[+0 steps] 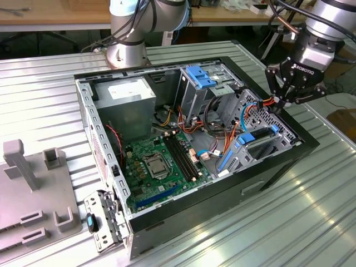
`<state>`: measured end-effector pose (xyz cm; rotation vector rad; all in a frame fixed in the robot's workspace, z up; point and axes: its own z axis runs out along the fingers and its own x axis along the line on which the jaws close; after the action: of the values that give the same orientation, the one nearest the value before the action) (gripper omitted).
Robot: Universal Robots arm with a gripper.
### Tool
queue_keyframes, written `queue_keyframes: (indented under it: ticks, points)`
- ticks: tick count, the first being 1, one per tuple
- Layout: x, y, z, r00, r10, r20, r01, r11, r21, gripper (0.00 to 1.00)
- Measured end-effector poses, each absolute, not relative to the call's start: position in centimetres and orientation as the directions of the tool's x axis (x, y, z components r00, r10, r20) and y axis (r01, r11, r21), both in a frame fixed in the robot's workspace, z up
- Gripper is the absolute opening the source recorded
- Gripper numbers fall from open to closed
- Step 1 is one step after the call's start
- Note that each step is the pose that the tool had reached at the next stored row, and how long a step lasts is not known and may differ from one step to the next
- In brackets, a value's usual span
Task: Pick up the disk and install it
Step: 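Insert the first disk wire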
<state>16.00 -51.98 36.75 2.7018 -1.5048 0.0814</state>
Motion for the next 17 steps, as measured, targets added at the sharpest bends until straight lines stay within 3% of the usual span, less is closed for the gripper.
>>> queue_keyframes:
  ticks: [6,17]
  points:
    - [16.2,-50.2,36.8,0.548,-0.834,0.07,-0.836,-0.548,0.017,0.11]
    - [16.2,-49.9,36.8,0.687,-0.723,0.071,-0.726,-0.688,0.017,0.11]
